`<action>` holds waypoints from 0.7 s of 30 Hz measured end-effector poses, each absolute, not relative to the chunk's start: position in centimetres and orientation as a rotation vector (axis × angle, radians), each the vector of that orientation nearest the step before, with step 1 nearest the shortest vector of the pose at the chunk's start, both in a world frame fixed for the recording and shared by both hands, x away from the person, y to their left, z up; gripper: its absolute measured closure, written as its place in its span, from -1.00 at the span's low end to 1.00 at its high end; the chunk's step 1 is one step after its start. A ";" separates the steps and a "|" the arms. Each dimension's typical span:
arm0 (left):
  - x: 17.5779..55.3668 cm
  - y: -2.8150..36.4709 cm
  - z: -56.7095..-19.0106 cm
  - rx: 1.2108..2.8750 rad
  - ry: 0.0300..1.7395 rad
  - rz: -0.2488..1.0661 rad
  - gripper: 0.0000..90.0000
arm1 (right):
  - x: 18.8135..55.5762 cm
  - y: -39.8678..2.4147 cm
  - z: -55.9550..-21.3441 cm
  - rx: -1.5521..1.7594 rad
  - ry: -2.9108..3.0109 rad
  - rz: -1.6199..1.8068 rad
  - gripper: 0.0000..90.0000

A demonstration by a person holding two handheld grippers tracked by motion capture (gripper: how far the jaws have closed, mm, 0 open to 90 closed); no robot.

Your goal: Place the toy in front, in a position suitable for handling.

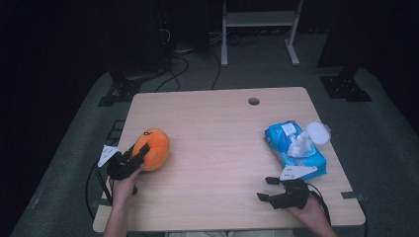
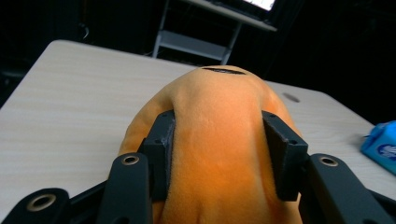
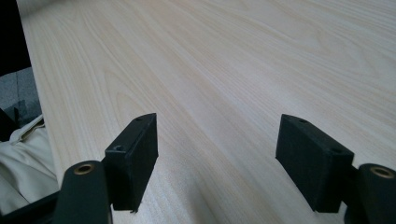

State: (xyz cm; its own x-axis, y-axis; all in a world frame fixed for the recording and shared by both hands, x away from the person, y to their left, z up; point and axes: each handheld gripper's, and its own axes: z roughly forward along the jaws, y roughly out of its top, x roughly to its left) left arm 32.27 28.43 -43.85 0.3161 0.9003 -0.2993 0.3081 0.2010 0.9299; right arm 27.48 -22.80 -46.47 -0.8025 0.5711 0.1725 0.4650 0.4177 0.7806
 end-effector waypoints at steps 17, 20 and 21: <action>30.9 18.2 -41.5 1.551 0.874 0.427 0.16 | 27.6 -24.3 -45.8 0.974 2.480 1.369 -0.37; 30.7 16.0 -42.1 1.624 0.825 0.399 0.16 | 27.7 -24.7 -45.5 0.981 2.451 1.371 -0.37; 30.7 15.4 -42.4 1.639 0.815 0.386 0.16 | 27.7 -24.7 -45.5 0.981 2.451 1.371 -0.37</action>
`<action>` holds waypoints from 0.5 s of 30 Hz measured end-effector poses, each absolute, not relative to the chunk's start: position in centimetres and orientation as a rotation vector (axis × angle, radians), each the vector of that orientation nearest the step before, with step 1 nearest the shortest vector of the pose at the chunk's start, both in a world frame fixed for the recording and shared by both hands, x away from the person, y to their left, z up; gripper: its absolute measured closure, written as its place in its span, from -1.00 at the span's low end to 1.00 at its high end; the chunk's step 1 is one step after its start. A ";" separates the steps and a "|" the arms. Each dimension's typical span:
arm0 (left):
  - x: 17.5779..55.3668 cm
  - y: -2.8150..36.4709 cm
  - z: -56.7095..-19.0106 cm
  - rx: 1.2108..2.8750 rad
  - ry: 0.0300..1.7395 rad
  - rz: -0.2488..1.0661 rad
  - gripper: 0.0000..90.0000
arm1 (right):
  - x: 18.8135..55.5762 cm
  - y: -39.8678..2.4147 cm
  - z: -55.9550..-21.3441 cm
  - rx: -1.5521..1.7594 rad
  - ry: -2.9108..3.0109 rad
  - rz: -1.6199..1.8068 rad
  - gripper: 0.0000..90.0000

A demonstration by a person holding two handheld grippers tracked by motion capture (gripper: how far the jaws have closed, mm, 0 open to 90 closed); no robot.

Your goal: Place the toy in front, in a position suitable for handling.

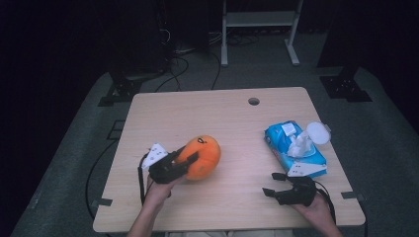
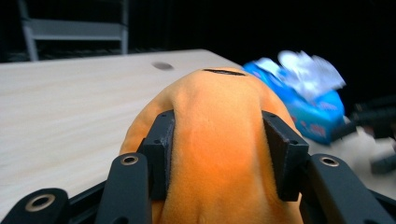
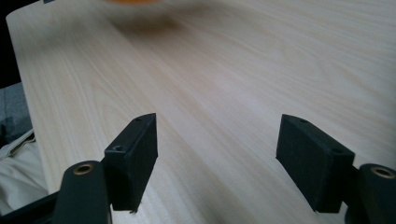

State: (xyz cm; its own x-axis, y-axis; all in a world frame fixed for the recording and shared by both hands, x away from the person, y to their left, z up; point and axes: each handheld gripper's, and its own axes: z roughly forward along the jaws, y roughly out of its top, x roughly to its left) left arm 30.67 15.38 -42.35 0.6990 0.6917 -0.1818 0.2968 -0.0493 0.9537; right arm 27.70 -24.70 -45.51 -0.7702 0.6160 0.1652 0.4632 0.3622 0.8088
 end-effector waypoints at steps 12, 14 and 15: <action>29.1 9.0 -44.2 1.821 0.619 0.327 0.14 | 27.2 -27.3 -43.3 1.035 2.231 1.444 -0.39; 28.9 8.5 -44.7 1.831 0.598 0.335 0.13 | 27.1 -27.7 -42.7 1.027 2.188 1.456 -0.39; 28.9 8.4 -44.8 1.829 0.593 0.337 0.12 | 27.0 -27.9 -42.4 1.020 2.166 1.455 -0.39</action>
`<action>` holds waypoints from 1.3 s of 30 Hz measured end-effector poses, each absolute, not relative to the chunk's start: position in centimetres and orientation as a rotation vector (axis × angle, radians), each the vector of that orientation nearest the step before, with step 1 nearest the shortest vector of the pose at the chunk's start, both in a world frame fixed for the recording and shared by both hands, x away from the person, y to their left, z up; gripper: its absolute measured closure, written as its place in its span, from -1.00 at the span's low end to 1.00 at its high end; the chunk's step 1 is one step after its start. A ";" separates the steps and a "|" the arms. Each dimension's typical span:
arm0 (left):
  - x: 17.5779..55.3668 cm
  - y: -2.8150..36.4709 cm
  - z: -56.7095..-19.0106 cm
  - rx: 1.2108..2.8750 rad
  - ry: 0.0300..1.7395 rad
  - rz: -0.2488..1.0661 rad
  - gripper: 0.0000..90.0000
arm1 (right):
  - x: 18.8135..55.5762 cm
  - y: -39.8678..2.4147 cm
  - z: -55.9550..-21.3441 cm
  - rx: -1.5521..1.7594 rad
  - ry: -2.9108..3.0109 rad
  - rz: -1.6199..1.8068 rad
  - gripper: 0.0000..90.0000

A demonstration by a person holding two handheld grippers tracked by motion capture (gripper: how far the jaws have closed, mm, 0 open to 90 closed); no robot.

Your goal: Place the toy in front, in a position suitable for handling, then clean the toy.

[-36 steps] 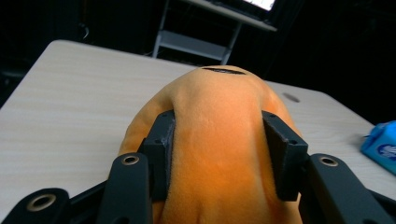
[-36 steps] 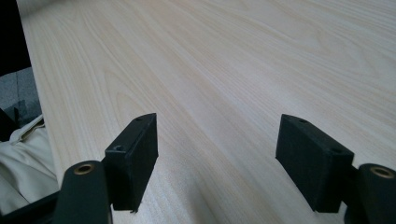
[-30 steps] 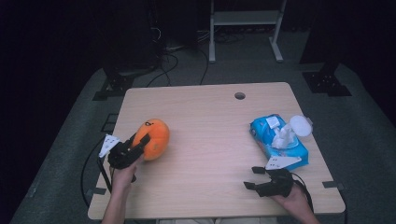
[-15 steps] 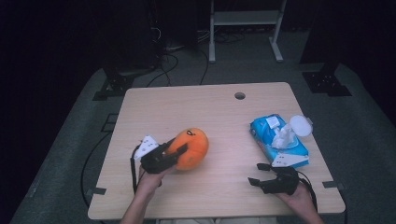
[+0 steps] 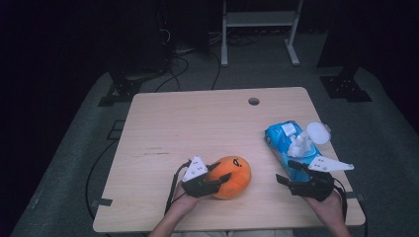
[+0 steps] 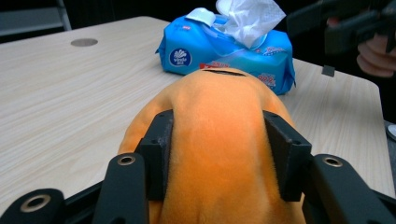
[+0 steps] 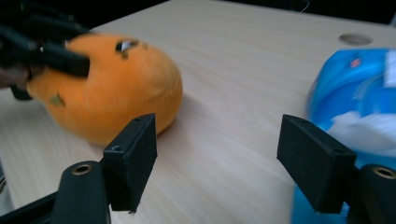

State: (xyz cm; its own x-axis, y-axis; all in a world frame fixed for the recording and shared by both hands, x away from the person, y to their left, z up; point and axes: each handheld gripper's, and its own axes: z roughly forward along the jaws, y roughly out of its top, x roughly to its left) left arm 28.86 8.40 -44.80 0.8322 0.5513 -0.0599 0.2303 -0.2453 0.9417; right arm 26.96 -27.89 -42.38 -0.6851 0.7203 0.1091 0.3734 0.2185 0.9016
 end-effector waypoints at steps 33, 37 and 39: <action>28.7 9.0 -45.4 1.866 0.526 0.366 -0.40 | 34.4 -31.9 -43.1 1.287 1.961 1.219 0.81; 28.7 9.2 -45.5 1.865 0.529 0.363 -0.41 | 33.8 -31.5 -41.9 1.247 1.957 1.265 0.85; 28.7 9.3 -45.5 1.863 0.531 0.358 -0.42 | 33.3 -30.7 -41.1 1.202 1.971 1.307 0.88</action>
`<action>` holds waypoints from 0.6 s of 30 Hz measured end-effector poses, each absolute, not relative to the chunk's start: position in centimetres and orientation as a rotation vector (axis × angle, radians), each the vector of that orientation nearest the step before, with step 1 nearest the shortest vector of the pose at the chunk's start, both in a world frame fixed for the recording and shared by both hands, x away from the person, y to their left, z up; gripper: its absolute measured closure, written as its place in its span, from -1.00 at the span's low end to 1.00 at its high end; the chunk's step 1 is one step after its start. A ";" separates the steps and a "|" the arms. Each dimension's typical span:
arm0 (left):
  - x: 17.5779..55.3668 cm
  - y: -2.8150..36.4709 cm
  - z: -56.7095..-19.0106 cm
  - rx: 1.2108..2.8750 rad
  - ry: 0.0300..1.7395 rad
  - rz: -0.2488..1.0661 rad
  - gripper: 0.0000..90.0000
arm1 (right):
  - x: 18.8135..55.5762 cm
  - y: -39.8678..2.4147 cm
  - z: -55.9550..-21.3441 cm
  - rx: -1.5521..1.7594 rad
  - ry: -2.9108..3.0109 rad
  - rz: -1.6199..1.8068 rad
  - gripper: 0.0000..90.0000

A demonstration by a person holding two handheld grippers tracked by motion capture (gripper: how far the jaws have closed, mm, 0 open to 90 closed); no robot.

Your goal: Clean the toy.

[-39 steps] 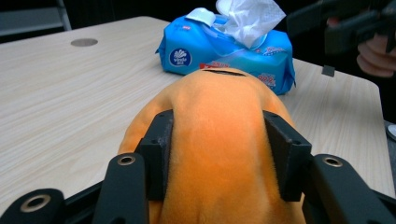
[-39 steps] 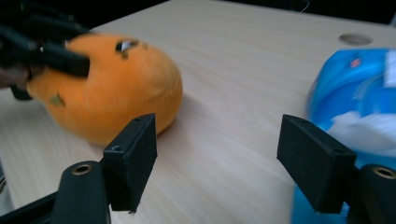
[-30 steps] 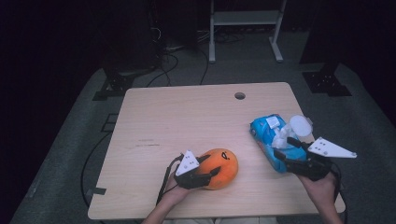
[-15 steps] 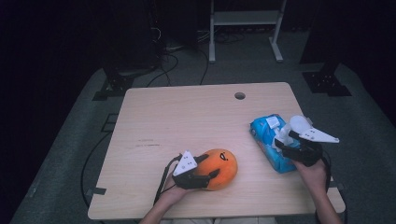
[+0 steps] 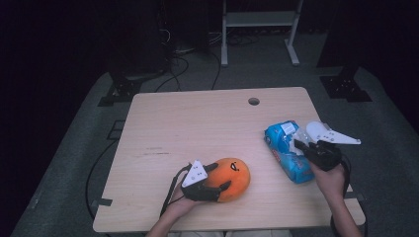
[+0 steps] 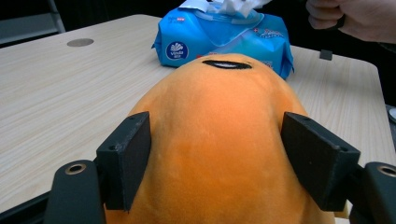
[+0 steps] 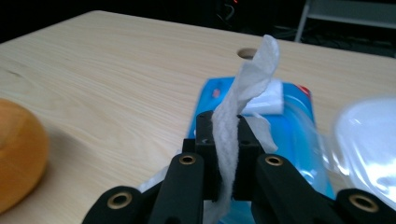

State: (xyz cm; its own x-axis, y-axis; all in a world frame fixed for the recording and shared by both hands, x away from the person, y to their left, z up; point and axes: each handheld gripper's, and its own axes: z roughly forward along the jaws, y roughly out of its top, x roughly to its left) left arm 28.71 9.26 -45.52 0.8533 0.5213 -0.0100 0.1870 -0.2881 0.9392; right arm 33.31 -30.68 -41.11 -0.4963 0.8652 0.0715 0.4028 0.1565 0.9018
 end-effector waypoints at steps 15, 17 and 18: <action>28.9 9.4 -45.6 1.873 0.514 0.360 -0.45 | 29.3 -25.0 -37.1 0.873 2.156 1.510 0.88; 28.9 9.4 -45.6 1.872 0.513 0.358 -0.45 | 28.5 -23.6 -36.3 0.823 2.244 1.585 0.88; 28.9 9.4 -45.6 1.872 0.511 0.358 -0.45 | 28.5 -23.6 -36.3 0.823 2.244 1.585 0.88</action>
State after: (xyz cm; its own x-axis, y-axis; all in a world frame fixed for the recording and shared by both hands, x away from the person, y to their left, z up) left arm 28.93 9.44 -45.61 0.8608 0.5089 0.0008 0.1754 -0.2981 0.9383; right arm 28.49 -23.62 -36.28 -0.8013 0.5898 0.1001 0.2914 0.2388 0.9263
